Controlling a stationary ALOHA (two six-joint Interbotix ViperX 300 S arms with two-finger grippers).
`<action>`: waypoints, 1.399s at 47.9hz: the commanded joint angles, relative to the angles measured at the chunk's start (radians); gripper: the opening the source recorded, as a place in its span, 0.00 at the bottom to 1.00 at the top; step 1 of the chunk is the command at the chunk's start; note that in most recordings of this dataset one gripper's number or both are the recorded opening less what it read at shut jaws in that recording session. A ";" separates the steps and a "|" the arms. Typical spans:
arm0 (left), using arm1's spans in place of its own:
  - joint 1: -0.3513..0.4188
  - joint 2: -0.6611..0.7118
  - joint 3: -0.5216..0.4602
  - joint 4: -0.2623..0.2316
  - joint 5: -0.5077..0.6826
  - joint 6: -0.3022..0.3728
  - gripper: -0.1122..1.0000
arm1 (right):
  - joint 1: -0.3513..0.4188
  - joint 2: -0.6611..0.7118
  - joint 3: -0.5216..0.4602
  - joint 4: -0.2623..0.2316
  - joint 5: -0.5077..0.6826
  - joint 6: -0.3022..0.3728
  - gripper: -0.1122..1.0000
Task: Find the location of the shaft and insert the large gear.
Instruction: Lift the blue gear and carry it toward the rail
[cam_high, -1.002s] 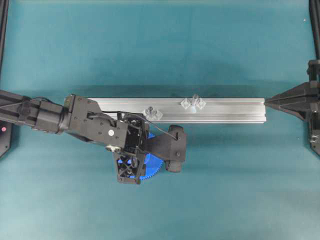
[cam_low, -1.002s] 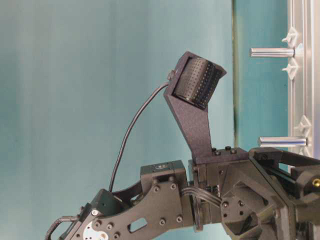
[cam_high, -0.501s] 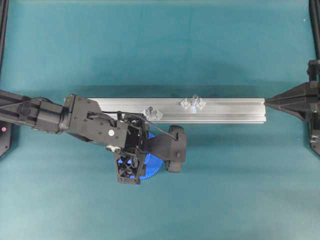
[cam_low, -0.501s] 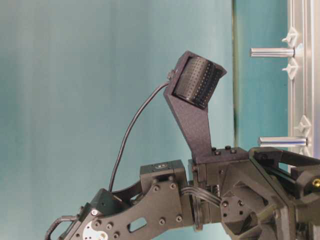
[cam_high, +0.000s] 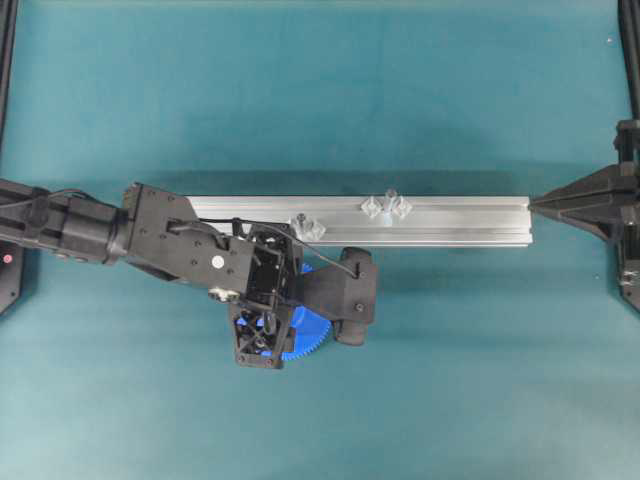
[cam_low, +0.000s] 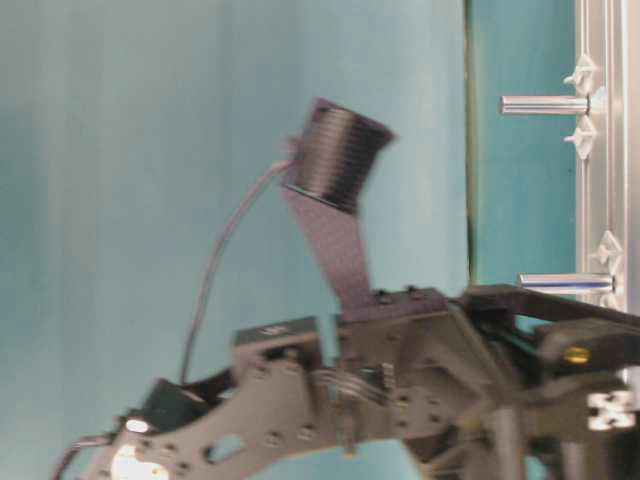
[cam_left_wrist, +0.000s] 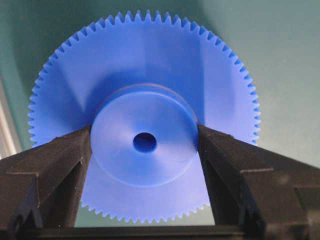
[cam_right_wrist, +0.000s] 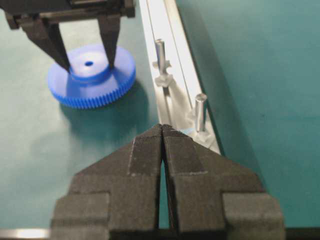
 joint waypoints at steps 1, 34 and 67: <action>-0.003 -0.064 -0.049 0.005 0.031 0.011 0.73 | -0.003 0.005 -0.011 0.000 -0.005 0.009 0.11; 0.066 -0.133 -0.239 0.006 0.261 0.107 0.73 | -0.003 0.005 -0.008 0.000 -0.005 0.009 0.10; 0.121 -0.092 -0.377 0.011 0.321 0.189 0.73 | -0.003 -0.006 -0.005 0.000 -0.005 0.020 0.10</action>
